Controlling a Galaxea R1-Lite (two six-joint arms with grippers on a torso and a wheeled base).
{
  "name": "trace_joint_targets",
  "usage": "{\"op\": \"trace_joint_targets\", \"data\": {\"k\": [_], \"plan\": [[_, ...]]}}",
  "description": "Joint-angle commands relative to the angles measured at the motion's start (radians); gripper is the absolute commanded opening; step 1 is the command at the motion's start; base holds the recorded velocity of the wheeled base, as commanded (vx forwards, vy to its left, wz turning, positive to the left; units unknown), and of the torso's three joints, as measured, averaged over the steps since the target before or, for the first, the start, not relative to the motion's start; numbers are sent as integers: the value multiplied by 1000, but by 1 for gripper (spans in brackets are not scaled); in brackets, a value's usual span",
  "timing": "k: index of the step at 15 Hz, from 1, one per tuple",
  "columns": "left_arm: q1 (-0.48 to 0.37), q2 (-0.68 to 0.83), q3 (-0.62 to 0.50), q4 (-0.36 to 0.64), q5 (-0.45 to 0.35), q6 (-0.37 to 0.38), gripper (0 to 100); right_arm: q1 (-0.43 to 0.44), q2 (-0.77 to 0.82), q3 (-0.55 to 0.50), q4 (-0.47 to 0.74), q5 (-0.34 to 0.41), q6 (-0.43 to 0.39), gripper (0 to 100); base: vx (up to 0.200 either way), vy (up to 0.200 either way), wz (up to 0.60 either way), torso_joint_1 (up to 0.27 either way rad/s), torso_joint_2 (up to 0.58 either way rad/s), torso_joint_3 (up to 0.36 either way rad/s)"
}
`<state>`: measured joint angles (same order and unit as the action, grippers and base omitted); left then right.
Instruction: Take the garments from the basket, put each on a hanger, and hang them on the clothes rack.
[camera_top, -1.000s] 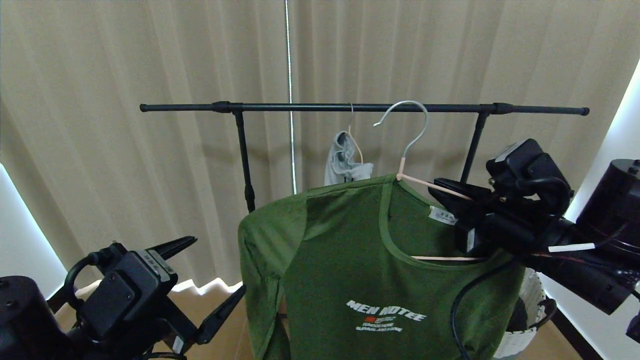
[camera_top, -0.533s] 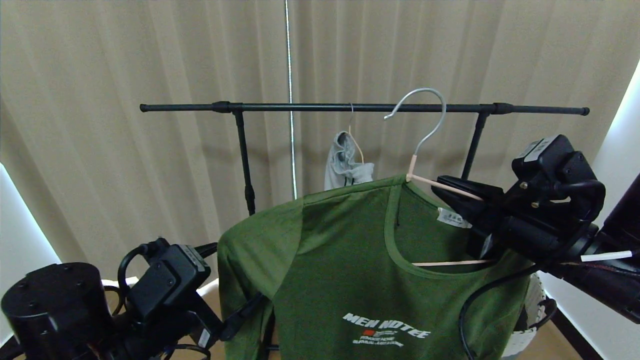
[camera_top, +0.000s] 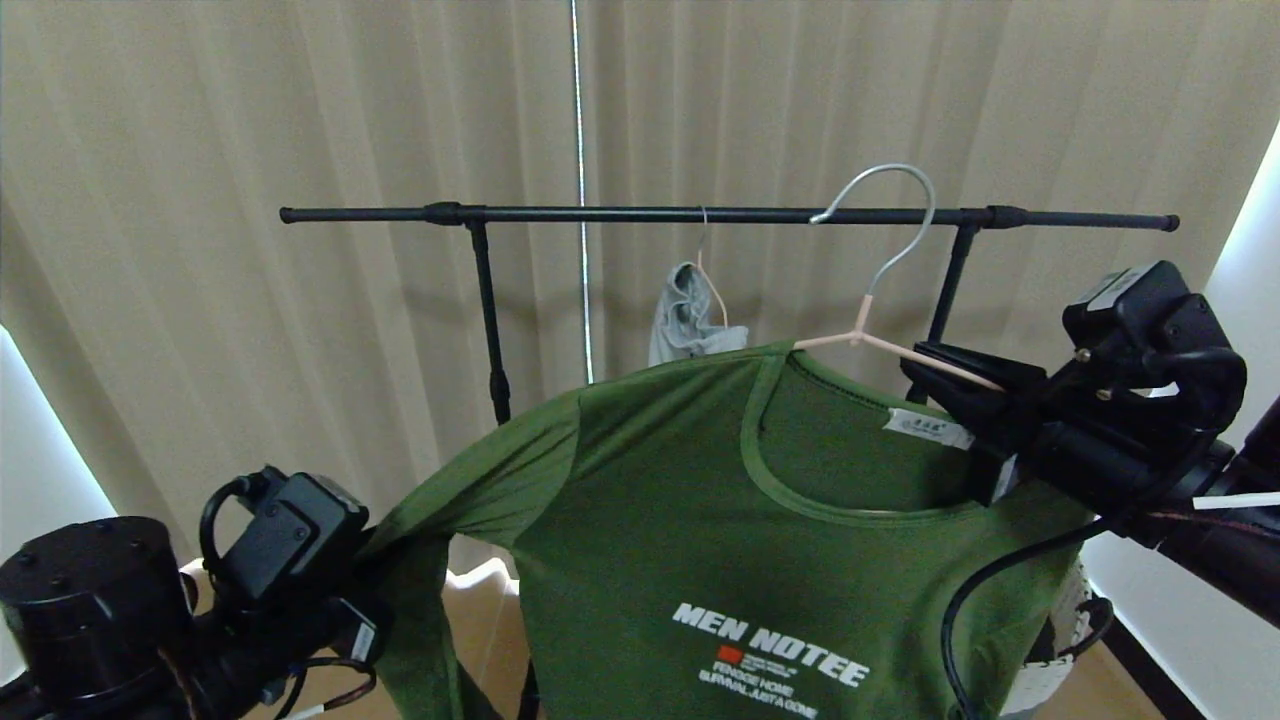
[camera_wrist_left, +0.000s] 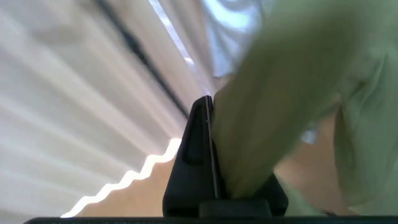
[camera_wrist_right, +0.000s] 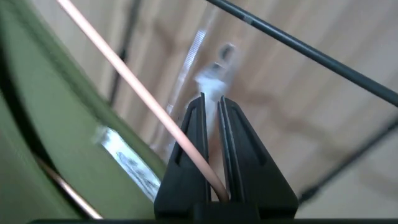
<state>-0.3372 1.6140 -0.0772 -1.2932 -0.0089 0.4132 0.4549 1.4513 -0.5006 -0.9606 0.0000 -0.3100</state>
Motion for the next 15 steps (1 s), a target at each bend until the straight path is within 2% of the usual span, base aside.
{"op": "trace_joint_targets", "data": {"k": [1,3,6,7,9,10,12,15], "plan": [[49,-17,39,-28,1,1,0,-65,-19,37,-1,-2,0,0,0,0,0,0,0,0],[89,-36,57,-41,0,3,0,-96,-63,77,2,-2,0,0,0,0,0,0,0,0],[87,-72,77,-41,-2,-2,0,-97,-74,113,2,-2,0,0,0,0,0,0,0,0],[86,-85,77,-41,-3,-4,100,-97,-65,117,3,2,0,0,0,0,0,0,0,0],[78,-92,77,-41,-5,-4,100,-97,-48,109,0,3,2,0,0,0,0,0,0,0],[58,-109,77,-41,-31,-8,100,-97,-43,100,0,3,0,0,0,0,0,0,0,0],[41,-140,77,-40,-141,-2,100,-99,-35,97,-1,2,5,0,0,0,0,0,0,0],[58,-206,77,-43,-143,-2,100,-183,-34,108,0,-2,22,0,0,0,0,0,0,0]]}}
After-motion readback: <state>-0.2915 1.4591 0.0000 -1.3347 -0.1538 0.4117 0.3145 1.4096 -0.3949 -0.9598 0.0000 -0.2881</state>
